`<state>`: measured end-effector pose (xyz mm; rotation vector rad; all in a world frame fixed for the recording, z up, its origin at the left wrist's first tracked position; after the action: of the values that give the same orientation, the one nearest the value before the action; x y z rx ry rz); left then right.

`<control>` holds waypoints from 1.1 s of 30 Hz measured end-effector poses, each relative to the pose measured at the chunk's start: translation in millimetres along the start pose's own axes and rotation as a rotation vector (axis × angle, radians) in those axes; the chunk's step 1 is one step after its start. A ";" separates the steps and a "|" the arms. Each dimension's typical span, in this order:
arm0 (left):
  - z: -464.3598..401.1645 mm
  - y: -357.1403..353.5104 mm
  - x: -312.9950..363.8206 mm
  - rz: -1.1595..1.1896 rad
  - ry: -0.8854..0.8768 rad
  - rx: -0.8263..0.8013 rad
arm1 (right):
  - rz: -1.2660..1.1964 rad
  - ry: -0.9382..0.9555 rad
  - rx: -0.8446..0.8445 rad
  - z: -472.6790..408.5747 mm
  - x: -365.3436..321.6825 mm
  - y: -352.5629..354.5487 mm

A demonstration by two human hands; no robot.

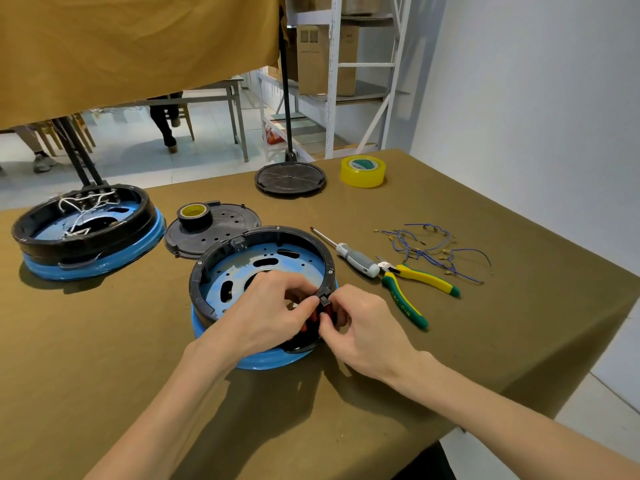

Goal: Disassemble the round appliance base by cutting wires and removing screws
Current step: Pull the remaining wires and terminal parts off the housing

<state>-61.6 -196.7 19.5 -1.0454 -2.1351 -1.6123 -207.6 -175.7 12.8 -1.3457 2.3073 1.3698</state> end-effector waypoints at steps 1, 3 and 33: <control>0.2 -1.4 -0.3 -0.016 -0.002 -0.011 | 0.012 0.021 -0.003 0.5 -1.8 -0.6; 0.2 -1.7 -0.5 -0.030 -0.010 -0.002 | 0.024 0.020 -0.032 -0.6 0.3 -1.5; -1.3 0.0 5.2 -0.274 0.002 0.131 | -0.234 -0.293 0.269 -21.4 57.8 50.6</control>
<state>-65.5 -195.9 23.1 -0.7367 -2.4316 -1.5561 -273.3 -218.5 27.6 -1.1964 1.9854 1.0604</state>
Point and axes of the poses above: each hand's wrist, its own z-axis away from the middle knuckle, its own y-axis out of the back of the hand, x = y × z, the point moved 7 cm from there along -z, towards the middle knuckle, and after that the axes turned 8 degrees about x, right-handed, at the moved point
